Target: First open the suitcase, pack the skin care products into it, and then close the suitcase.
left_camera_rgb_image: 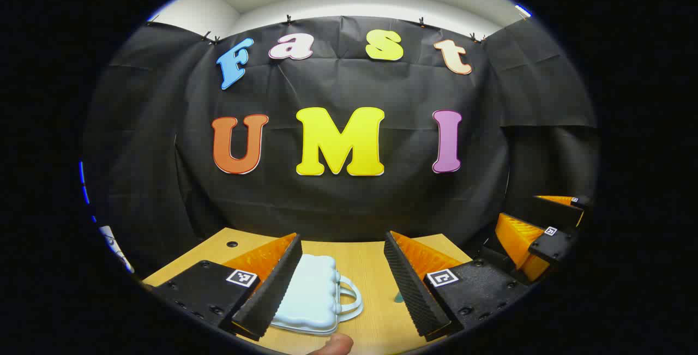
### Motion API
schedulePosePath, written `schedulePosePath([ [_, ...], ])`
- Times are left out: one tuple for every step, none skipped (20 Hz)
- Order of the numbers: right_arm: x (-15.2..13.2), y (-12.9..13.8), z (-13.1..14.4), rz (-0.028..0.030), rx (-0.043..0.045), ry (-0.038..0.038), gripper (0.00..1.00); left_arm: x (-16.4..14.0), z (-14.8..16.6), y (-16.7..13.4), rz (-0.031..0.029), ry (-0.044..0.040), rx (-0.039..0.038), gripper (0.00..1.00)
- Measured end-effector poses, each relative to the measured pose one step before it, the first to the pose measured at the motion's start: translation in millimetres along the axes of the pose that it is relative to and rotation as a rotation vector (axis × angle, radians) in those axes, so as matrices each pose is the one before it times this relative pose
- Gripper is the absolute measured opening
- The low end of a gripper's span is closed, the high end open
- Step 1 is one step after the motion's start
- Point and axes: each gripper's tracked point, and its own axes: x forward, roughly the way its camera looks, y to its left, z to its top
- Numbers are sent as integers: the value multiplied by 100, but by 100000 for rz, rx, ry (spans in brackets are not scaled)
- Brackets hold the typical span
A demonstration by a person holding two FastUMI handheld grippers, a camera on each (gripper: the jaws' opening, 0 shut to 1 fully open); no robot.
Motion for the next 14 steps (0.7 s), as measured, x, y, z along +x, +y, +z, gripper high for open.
schedulePosePath([
  [164, -141, 82, 265, 491, -81, 80, 72, -204, -77, 181, 501, -376, 97],
  [88, -289, 85, -390, 309, -124, 80, 102, -75, -171, -87, 458, -273, 100],
  [98, -241, 83, -100, -50, 48, 80, 9, -102, -86, 268, 443, 229, 97],
  [97, 16, -101, 151, 42, 241, 79, 103, -180, -131, -152, 340, 190, 97],
  [0, -119, -75, 281, 196, 330, 79, -23, -85, -145, -17, 9, -49, 97],
  [81, -100, -190, 148, -29, 434, 80, 1, -148, -154, -192, -15, -55, 97],
  [54, -166, -64, -83, 64, 634, 80, 24, -190, -89, 10, 453, 85, 97],
  [34, 132, -248, 478, 240, 656, 79, -66, -266, -53, 212, 540, 168, 97],
  [-87, -15, -12, 178, -31, 254, 80, -76, -104, 2, 135, 287, -1, 97],
  [8, 26, 31, 472, -223, -86, 80, -91, -30, 16, 49, -149, -101, 97],
  [-11, 38, 18, 162, -435, -54, 80, -90, 43, 31, 215, -270, -131, 97],
  [18, 109, -109, 447, -12, 51, 80, -2, 45, -62, 105, -33, -17, 97],
  [9, 134, -59, 447, 321, 222, 80, 77, 17, 34, 226, 169, 31, 97],
  [-101, -80, -82, 110, 97, 135, 80, -115, -209, 30, 120, 289, -37, 97],
])
